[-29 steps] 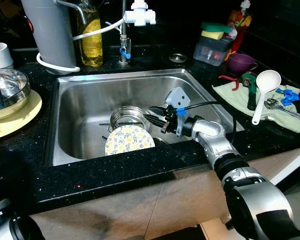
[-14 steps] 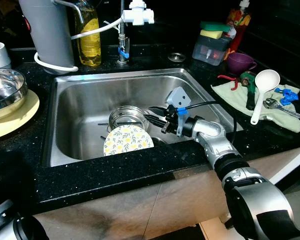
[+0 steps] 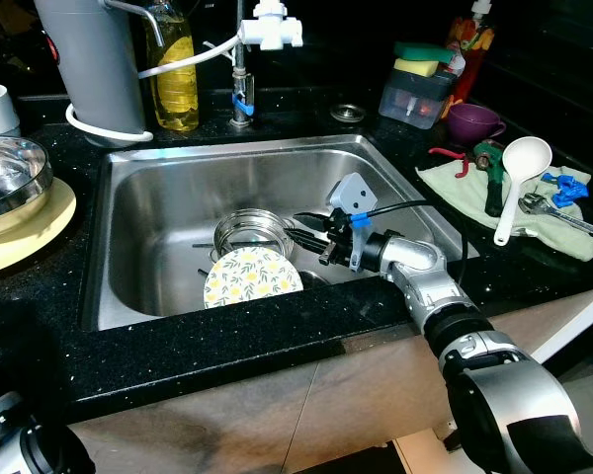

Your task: Kitchen organization

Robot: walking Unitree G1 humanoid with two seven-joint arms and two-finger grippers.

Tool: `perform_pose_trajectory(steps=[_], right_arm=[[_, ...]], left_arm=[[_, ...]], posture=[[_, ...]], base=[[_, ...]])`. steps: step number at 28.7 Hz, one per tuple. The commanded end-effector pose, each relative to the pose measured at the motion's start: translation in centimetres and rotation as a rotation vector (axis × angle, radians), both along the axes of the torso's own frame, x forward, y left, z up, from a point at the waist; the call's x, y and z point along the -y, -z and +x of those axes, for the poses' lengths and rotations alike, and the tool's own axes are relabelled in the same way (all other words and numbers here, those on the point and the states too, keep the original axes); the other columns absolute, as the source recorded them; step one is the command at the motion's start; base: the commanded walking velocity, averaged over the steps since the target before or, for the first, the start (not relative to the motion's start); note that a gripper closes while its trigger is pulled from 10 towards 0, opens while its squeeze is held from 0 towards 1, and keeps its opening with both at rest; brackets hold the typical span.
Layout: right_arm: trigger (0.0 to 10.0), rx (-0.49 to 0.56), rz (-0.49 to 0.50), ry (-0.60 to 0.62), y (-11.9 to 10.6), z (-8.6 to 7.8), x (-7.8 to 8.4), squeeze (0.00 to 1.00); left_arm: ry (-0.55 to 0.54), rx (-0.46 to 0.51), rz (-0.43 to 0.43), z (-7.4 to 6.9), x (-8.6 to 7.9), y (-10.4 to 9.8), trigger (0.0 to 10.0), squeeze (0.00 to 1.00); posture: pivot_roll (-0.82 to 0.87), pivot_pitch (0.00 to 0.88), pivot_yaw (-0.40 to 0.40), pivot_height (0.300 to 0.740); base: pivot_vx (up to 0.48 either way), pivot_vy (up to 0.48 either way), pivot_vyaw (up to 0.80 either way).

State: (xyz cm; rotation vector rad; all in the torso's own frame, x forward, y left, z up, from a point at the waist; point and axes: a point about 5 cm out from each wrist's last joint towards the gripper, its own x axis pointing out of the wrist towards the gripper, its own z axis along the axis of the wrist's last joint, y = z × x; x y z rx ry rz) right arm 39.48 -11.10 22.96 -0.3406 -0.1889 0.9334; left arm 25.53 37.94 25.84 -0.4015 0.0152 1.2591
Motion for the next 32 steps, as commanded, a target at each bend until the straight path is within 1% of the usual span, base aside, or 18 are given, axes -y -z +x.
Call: perform_pose_trajectory(steps=[1,3,5,6,7,9,11,21,22,23,24,26,27,28,29,30,31,32], right_arm=[[10.0,-0.004,-0.004,0.003,0.1,-0.1,0.4,0.0],[10.0,-0.004,-0.004,0.004,0.1,-0.1,0.5,0.0],[10.0,-0.001,-0.005,0.005,0.0,-0.1,0.5,0.0],[10.0,0.0,-0.001,0.004,0.0,0.0,0.5,0.0],[10.0,0.0,-0.001,0.004,0.0,0.0,0.5,0.0],[10.0,-0.004,0.015,-0.003,-0.1,-0.1,0.4,0.0],[10.0,-0.009,0.028,-0.015,-0.2,-0.1,0.3,0.0],[10.0,-0.017,0.049,-0.044,-0.1,-0.3,0.1,0.0],[10.0,-0.017,0.059,-0.045,-0.2,-0.3,0.1,0.0],[10.0,-0.017,0.073,-0.041,-0.3,-0.2,0.1,0.0],[10.0,-0.017,0.073,-0.041,-0.3,-0.2,0.1,0.0],[10.0,-0.017,0.1,-0.031,-0.5,-0.2,0.2,0.0],[10.0,-0.017,0.117,-0.022,-0.5,-0.2,0.2,0.0],[10.0,-0.017,0.117,-0.022,-0.5,-0.2,0.2,0.0],[10.0,-0.019,0.134,-0.013,-0.6,-0.1,0.3,0.0],[10.0,-0.023,0.153,-0.005,-0.6,-0.1,0.3,0.0],[10.0,-0.024,0.172,0.005,-0.6,-0.1,0.5,0.0],[10.0,-0.025,0.186,0.014,-0.6,-0.1,0.6,0.0]], left_arm=[[-0.013,-0.052,-0.057,-0.2,-0.4,1.3,10.0,0.0],[-0.011,-0.049,-0.03,-0.2,-0.5,1.0,10.0,0.0],[-0.006,-0.041,0.061,-0.1,-0.5,-0.2,10.0,0.0],[0.005,-0.03,0.232,0.0,-0.4,-2.3,10.0,0.0],[0.005,-0.03,0.232,0.0,-0.4,-2.3,10.0,0.0],[0.016,0.069,0.463,0.0,0.7,-6.1,10.0,0.0],[0.013,0.118,0.582,-0.3,1.6,-8.0,10.0,0.0],[-0.002,0.19,0.657,-1.0,2.2,-9.5,10.0,0.0],[0.064,0.247,0.712,-0.6,2.9,-10.2,10.0,0.0],[0.231,0.321,0.746,0.6,4.4,-10.7,10.0,0.0],[0.231,0.321,0.746,0.6,4.4,-10.7,10.0,0.0],[0.597,0.446,0.796,2.7,8.4,-11.5,10.0,0.0],[0.84,0.511,0.818,3.4,11.5,-11.7,10.0,0.0],[0.84,0.511,0.818,3.4,11.5,-11.7,10.0,0.0],[1.037,0.55,0.824,3.6,14.0,-11.6,10.0,0.0],[1.193,0.567,0.844,3.5,16.1,-11.5,10.0,0.0],[1.383,0.554,0.852,3.3,18.4,-10.9,10.0,0.0],[1.516,0.526,0.868,2.9,19.9,-10.2,10.0,0.0]], posture=[[0.03,0.171,-0.054,0.74],[0.03,0.171,-0.054,0.74],[0.03,0.171,-0.054,0.74],[0.03,0.172,-0.053,0.74],[0.03,0.172,-0.053,0.74],[0.03,0.173,-0.054,0.74],[0.03,0.173,-0.054,0.74],[0.03,0.174,-0.054,0.74],[0.03,0.175,-0.057,0.74],[0.03,0.175,-0.059,0.74],[0.03,0.175,-0.059,0.74],[0.03,0.174,-0.062,0.74],[0.04,0.174,-0.063,0.74],[0.04,0.174,-0.063,0.74],[0.04,0.173,-0.063,0.74],[0.04,0.173,-0.062,0.74],[0.04,0.173,-0.061,0.74],[0.03,0.172,-0.057,0.74]], base=[[0.0,0.0,0.0],[0.0,0.0,0.0],[0.0,0.0,0.0],[0.0,0.0,0.0],[0.0,0.0,0.0],[0.0,0.0,0.0],[0.0,0.0,0.0],[0.0,0.0,0.0],[0.0,0.0,0.0],[0.0,0.0,0.0],[0.0,0.0,0.0],[0.0,0.0,0.0],[0.0,0.0,0.0],[0.0,0.0,0.0],[0.0,0.0,0.0],[0.0,0.0,0.0],[0.0,0.0,0.0],[0.0,0.0,0.0]])
